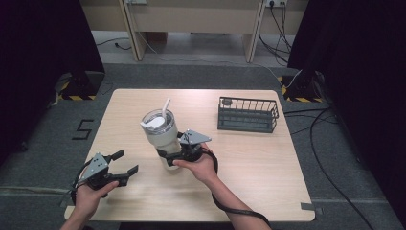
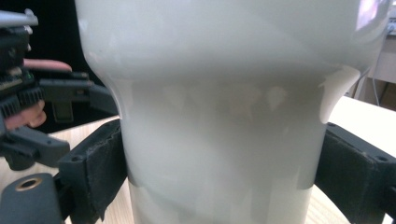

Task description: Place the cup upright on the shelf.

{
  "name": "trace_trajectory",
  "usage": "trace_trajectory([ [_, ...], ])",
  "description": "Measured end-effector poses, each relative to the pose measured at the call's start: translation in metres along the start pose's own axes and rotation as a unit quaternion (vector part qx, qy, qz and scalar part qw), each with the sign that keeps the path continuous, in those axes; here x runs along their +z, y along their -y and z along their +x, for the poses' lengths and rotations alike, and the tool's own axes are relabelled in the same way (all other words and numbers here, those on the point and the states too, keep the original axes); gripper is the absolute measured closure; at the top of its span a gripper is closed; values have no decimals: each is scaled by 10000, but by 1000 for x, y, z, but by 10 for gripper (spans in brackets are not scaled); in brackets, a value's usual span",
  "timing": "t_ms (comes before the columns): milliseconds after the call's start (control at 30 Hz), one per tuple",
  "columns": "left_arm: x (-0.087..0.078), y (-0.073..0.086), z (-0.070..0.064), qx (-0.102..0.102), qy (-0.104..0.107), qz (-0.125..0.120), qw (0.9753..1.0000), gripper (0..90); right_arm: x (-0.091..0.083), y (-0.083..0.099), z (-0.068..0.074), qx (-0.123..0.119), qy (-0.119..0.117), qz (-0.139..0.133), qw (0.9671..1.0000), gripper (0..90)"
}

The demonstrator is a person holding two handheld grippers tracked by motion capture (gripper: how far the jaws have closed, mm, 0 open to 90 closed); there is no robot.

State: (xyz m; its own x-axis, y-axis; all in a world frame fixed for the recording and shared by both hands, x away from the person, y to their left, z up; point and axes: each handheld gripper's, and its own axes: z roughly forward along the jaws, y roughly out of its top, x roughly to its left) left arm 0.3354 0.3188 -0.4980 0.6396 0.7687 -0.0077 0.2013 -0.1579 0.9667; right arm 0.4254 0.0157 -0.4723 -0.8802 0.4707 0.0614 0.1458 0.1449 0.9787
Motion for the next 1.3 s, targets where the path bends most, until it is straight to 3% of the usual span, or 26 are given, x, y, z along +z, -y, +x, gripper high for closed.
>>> trace_trajectory([
  [467,1,0,-1,-9,3,3,10000,151,-16,-22,-6,78,20,-357,9993,113],
  [1300,1,1,-2,-13,7,15,10000,151,-57,-52,-37,121,595,-932,9938,113],
])
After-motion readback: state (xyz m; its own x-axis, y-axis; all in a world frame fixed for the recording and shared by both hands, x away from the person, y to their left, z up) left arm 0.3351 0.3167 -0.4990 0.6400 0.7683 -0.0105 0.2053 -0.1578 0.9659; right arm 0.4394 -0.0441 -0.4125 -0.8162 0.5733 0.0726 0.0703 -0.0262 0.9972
